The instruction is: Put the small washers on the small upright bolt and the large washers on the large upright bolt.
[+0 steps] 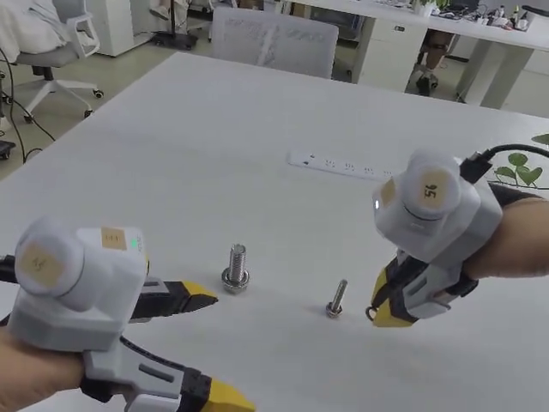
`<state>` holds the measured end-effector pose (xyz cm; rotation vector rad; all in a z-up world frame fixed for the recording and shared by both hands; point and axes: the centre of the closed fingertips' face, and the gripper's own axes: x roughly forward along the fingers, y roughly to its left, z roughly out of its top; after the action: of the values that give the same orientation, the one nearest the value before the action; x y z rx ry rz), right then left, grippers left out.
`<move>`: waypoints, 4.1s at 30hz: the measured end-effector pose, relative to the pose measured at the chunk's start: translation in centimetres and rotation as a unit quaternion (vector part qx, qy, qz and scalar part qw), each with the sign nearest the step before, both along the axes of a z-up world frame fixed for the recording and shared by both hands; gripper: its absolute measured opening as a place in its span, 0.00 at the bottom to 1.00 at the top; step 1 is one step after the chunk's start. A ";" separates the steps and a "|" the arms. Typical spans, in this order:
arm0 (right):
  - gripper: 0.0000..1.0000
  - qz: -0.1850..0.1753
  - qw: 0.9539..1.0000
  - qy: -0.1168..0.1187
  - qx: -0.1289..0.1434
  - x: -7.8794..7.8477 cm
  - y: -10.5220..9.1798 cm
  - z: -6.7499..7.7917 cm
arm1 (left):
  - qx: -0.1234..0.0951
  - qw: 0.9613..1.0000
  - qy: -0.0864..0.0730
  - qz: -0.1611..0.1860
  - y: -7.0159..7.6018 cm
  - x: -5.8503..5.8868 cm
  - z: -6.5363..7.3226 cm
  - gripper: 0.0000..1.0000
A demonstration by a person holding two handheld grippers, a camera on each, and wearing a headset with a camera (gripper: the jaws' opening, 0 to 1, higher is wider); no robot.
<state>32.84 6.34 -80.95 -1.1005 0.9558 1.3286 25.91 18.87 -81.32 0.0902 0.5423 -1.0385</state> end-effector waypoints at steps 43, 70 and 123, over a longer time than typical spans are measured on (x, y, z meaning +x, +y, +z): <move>0.13 0.050 0.999 -0.004 -0.009 3.4 3.2 0.6 | -0.006 1.000 0.007 0.019 0.7 0.3 -0.2 0.80; 0.13 0.049 0.999 0.010 -0.017 2.8 3.1 -1.4 | -0.006 1.000 0.011 0.025 0.9 0.2 -0.4 0.80; 0.19 0.031 0.999 0.024 0.004 2.9 3.7 -5.0 | 0.001 0.999 0.019 0.029 1.1 0.2 -0.7 0.79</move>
<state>35.76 10.06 -85.92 -1.1048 0.9580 1.4133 26.10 20.00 -82.03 0.0572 0.5770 -0.9845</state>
